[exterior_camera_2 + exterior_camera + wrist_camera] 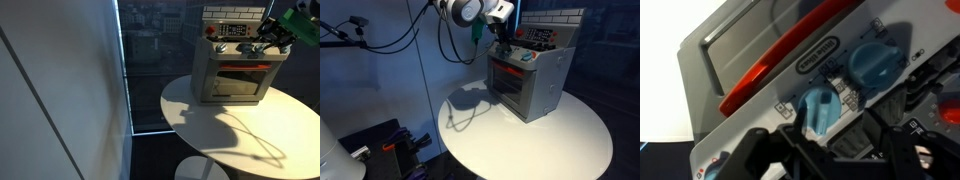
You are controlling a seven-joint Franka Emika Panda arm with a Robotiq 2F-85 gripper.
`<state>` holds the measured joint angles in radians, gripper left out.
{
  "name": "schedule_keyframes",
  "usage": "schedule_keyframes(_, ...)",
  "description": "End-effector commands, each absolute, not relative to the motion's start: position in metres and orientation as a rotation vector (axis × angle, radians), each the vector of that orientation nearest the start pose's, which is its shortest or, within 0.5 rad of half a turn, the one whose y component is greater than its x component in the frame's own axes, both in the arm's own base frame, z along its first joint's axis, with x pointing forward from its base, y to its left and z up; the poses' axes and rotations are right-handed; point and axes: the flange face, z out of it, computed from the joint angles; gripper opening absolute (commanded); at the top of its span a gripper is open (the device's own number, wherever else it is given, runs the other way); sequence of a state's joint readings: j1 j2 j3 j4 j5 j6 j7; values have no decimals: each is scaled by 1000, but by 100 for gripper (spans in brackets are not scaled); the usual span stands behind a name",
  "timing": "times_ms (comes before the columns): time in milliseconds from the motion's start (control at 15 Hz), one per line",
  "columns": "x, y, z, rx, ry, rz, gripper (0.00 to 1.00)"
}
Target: Turn the second knob from the right to the left
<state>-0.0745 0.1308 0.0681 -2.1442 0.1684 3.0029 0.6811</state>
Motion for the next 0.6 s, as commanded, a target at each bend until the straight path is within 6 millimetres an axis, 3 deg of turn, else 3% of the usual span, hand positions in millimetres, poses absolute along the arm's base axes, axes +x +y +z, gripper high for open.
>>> schedule_keyframes(0, 610, -15, 433, -2409, 1115, -921, 61)
schedule_keyframes(333, 609, -16, 434, -2410, 1123, -918, 40)
schedule_keyframes(400, 608, -17, 434, -2410, 1125, -917, 42)
schedule_keyframes(533, 608, -16, 434, -2411, 1127, -915, 32)
